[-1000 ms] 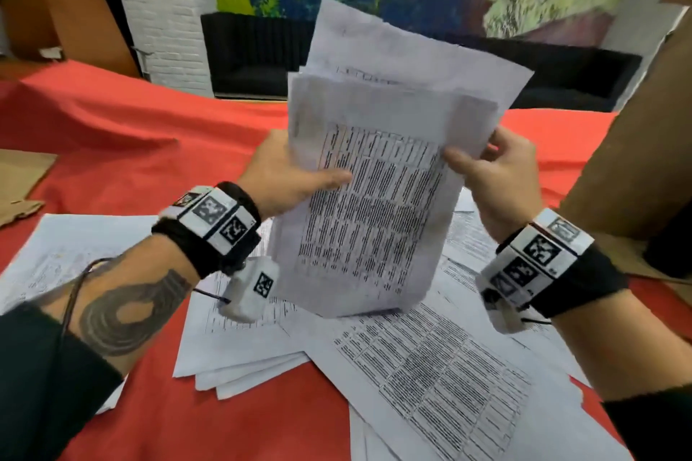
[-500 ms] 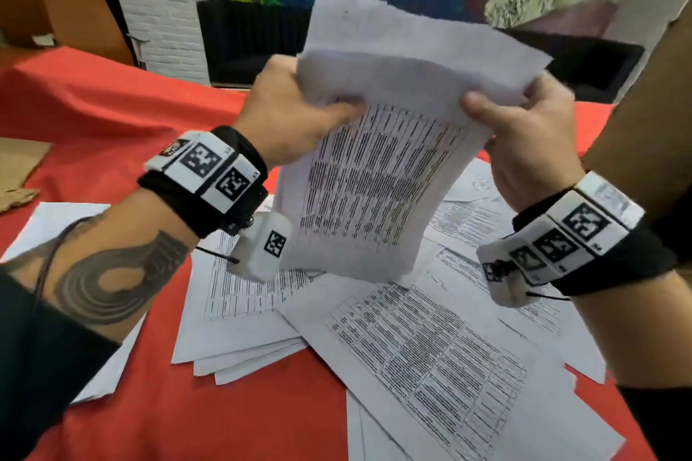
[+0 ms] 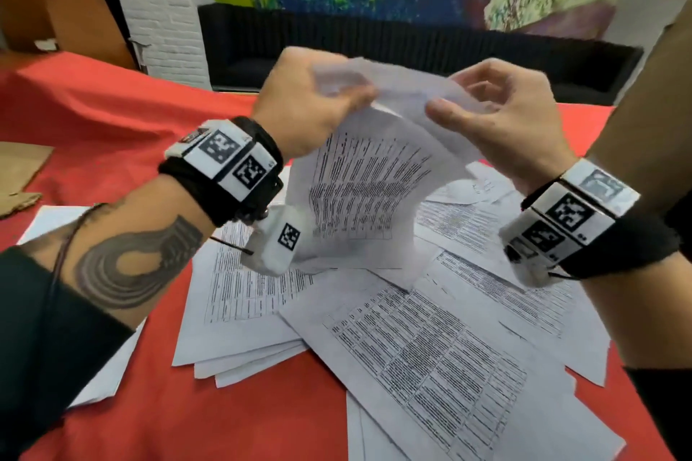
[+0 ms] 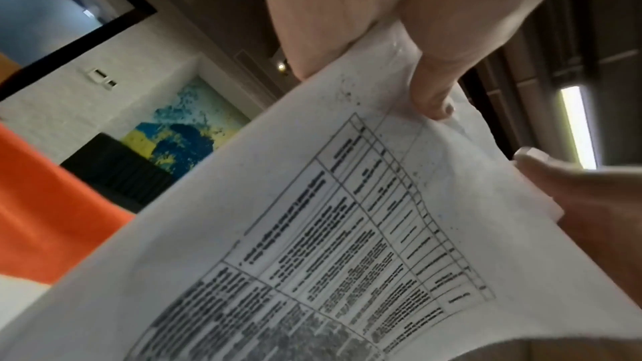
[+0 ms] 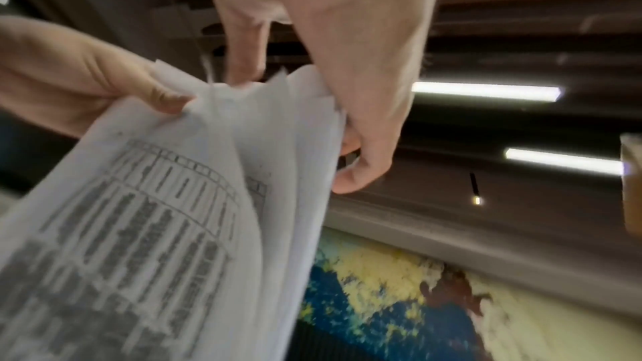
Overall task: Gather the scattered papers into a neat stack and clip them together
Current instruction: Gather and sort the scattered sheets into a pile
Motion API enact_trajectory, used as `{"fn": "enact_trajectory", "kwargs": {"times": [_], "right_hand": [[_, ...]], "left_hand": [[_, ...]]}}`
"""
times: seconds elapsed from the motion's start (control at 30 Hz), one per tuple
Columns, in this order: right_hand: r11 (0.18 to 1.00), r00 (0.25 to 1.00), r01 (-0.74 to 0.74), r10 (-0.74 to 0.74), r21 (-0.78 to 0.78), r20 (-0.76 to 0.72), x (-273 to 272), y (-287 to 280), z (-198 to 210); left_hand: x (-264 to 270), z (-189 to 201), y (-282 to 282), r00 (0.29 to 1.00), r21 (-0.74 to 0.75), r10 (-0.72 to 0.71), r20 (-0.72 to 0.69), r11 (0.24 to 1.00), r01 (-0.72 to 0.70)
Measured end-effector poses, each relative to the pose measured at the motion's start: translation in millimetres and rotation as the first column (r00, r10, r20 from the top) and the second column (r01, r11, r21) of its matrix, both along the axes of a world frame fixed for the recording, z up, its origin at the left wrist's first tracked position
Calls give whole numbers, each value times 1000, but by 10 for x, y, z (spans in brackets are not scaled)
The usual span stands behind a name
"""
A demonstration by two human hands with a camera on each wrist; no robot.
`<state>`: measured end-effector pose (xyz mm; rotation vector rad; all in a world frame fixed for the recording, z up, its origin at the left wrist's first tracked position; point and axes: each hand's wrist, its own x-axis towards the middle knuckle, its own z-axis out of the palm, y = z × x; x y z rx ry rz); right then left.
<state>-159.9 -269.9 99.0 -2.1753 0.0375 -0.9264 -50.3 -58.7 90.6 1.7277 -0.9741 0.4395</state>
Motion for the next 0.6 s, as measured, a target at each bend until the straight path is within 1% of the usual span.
{"fn": "enact_trajectory", "kwargs": {"times": [0.03, 0.07, 0.1, 0.13, 0.17, 0.2, 0.23, 0.3, 0.33, 0.37, 0.43, 0.5, 0.53, 0.57, 0.6], "right_hand": [[992, 999, 19, -23, -129, -27, -55, 27, 71], [957, 997, 33, -50, -289, -51, -103, 58, 145], [888, 993, 45, -90, -458, -76, -141, 113, 218], [801, 984, 76, -157, -594, -85, -159, 177, 271], [733, 974, 106, -211, -672, -77, -151, 240, 301], [715, 970, 130, -236, -686, -62, -118, 272, 320], [740, 970, 157, -240, -654, -39, -81, 275, 339], [850, 977, 194, -210, -490, 21, -22, 149, 356], [895, 981, 193, -180, -401, 68, -24, 74, 366], [936, 981, 181, -150, -303, 126, -35, -18, 385], [992, 968, 92, -67, -92, 242, -111, -198, 404], [998, 943, 7, -29, 67, 331, -184, -374, 390], [989, 935, -12, -42, 149, 352, -196, -463, 388], [974, 930, -45, -41, 223, 366, -197, -533, 381], [955, 929, -91, -21, 284, 370, -189, -574, 364]], "left_hand": [[2, 66, -11, 999, 8, 31, 18, 999, -32], [-2, 145, -23, 998, 20, 54, 40, 998, -54], [-22, 230, -41, 996, 35, 59, 67, 997, -62], [-58, 301, -69, 994, 52, 45, 98, 997, -50], [-103, 352, -106, 992, 73, 8, 128, 997, -18], [-152, 377, -139, 988, 93, -45, 148, 995, 31], [-207, 382, -163, 984, 100, -93, 151, 992, 79], [-222, 317, -158, 985, 64, -111, 130, 993, 103], [-197, 246, -124, 992, 46, -84, 97, 996, 79], [-126, 152, -73, 998, 45, -28, 60, 999, 25], [59, -48, 63, 991, 33, 133, -31, 991, -132], [277, -204, 230, 959, -65, 242, -148, 965, -254], [368, -237, 296, 950, -146, 236, -205, 952, -268], [450, -245, 355, 949, -232, 187, -253, 941, -247], [502, -234, 398, 956, -312, 106, -275, 931, -193]]}}
